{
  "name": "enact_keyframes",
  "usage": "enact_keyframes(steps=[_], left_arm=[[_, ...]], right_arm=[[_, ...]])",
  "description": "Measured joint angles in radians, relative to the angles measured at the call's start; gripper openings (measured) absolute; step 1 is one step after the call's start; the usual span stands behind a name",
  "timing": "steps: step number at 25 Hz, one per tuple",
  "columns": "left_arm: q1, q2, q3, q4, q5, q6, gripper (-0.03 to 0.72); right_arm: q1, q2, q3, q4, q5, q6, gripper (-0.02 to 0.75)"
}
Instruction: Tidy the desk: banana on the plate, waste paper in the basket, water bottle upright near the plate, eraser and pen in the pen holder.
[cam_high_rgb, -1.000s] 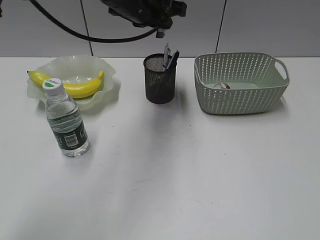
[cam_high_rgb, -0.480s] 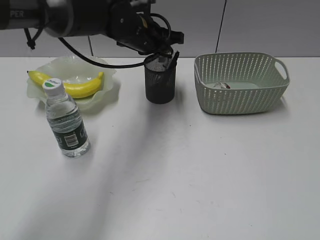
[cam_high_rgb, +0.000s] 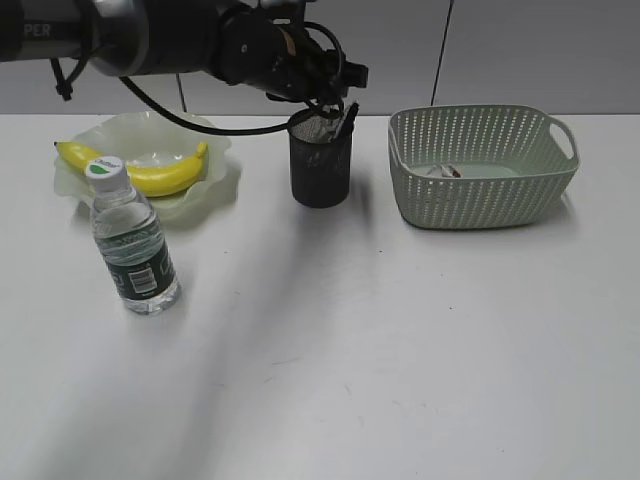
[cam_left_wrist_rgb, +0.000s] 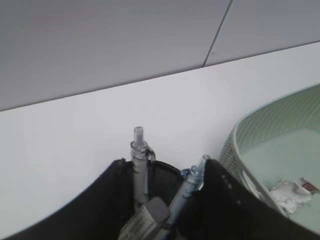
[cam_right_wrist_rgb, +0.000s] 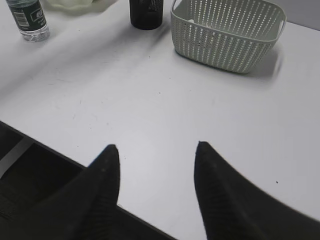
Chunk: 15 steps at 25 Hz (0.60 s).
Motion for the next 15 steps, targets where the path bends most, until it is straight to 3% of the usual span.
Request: enact_keyframes(steps=[7, 15], left_arm=[[-0.009, -0.094, 0.0, 0.019, 0.137, 0.0, 0.384], [-0.017, -0.476, 0.0, 0.059, 0.622, 0.0, 0.369]], right_arm=[[0.0, 0.0, 0.0, 0.0, 0.0, 0.0, 0.392], [0.0, 0.0, 0.0, 0.0, 0.0, 0.0, 0.392]])
